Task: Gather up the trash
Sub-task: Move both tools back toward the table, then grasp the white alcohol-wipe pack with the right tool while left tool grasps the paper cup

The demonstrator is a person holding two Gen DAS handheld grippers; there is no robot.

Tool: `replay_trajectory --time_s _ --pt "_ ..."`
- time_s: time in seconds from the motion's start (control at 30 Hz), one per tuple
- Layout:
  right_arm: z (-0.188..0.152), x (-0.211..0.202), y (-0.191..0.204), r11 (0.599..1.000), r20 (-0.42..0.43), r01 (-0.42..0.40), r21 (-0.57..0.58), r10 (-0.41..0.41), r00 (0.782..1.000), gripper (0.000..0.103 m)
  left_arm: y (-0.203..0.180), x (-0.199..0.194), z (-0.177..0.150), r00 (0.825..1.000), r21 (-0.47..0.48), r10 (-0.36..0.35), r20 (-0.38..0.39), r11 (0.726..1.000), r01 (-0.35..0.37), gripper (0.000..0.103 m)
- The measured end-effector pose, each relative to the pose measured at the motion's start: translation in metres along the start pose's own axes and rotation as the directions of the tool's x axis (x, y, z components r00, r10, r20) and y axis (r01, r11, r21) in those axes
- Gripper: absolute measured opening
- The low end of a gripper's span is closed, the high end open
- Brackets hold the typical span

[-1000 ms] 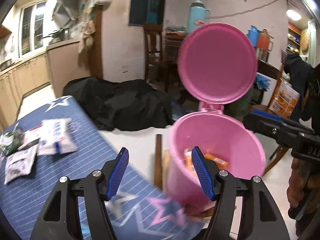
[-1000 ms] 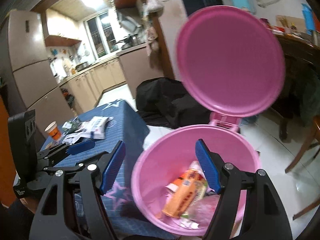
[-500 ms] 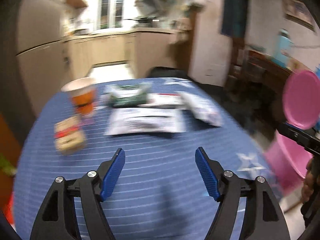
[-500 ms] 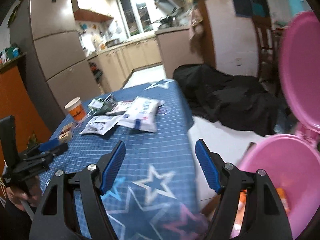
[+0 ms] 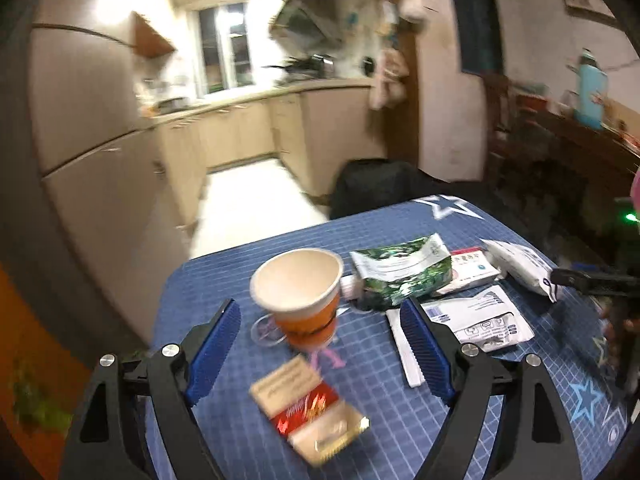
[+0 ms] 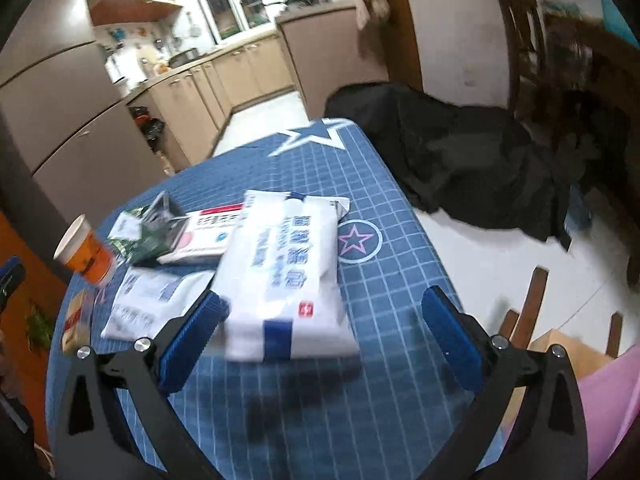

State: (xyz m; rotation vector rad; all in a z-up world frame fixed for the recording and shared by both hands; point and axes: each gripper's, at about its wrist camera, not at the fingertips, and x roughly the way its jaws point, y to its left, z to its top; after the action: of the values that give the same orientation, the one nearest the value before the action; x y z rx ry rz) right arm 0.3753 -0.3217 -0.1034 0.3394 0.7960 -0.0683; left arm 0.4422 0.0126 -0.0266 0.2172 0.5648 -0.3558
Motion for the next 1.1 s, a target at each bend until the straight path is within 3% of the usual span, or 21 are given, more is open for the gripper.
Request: replay_trajectory --time_s 0.1,0.2,0.3,0.43,0.53,0.67,0.73,0.77,0.8,0.83,0.87,1.1 --pt "0.005 0.012 -0.006 0.998 -0.026 -0.031 0.049 0.033 0.999 0.097 0.009 0.026 0.012 0.999 0.017 -0.022 -0.046 1.000 0.023 0.080" --pt "0.008 0.017 -0.005 0.998 -0.032 -0.045 0.049 0.046 0.998 0.097 0.033 0.038 0.027 0.999 -0.051 -0.032 -0.037 0.998 0.031 0.079" --pt "0.010 0.025 -0.002 0.997 -0.048 -0.066 0.036 0.068 0.997 0.097 0.052 0.049 0.038 0.999 -0.087 0.006 -0.035 0.996 -0.009 0.079" --pt "0.013 0.031 0.004 0.997 -0.070 -0.074 0.008 0.075 0.995 0.097 0.065 0.081 0.032 0.987 -0.077 0.006 -0.160 0.997 -0.018 0.079" --pt "0.015 0.036 0.009 0.998 -0.079 -0.058 -0.009 0.057 0.995 0.097 0.068 0.099 0.020 0.975 -0.085 -0.010 -0.220 0.996 -0.009 0.071" --pt "0.016 0.041 0.017 0.998 -0.071 -0.034 -0.049 0.030 0.997 0.097 0.071 0.110 0.006 0.963 -0.169 -0.095 -0.251 0.984 0.053 0.044" --pt "0.017 0.042 0.019 0.998 -0.069 -0.032 -0.058 0.028 0.997 0.092 0.071 0.109 0.004 0.964 -0.184 -0.110 -0.244 0.981 0.065 0.036" --pt "0.017 0.042 0.020 0.997 -0.070 -0.044 -0.062 0.040 0.997 0.082 0.071 0.109 0.003 0.963 -0.186 -0.116 -0.242 0.980 0.071 0.028" --pt "0.017 0.042 0.021 0.996 -0.072 -0.060 -0.065 0.056 0.996 0.062 0.069 0.108 0.003 0.963 -0.186 -0.117 -0.241 0.980 0.073 0.024" --pt "0.017 0.041 0.023 0.993 -0.078 -0.095 -0.068 0.089 0.993 0.050 0.067 0.107 0.003 0.966 -0.179 -0.109 -0.235 0.982 0.067 0.014" --pt "0.016 0.041 0.024 0.988 -0.092 -0.147 -0.057 0.141 0.986 0.040 0.063 0.106 0.002 0.969 -0.165 -0.087 -0.233 0.985 0.049 0.011" --pt "0.006 0.022 0.022 0.984 -0.051 -0.175 -0.024 0.174 0.983 0.034 0.065 0.093 0.001 0.977 -0.202 -0.036 -0.208 0.979 -0.006 0.007"
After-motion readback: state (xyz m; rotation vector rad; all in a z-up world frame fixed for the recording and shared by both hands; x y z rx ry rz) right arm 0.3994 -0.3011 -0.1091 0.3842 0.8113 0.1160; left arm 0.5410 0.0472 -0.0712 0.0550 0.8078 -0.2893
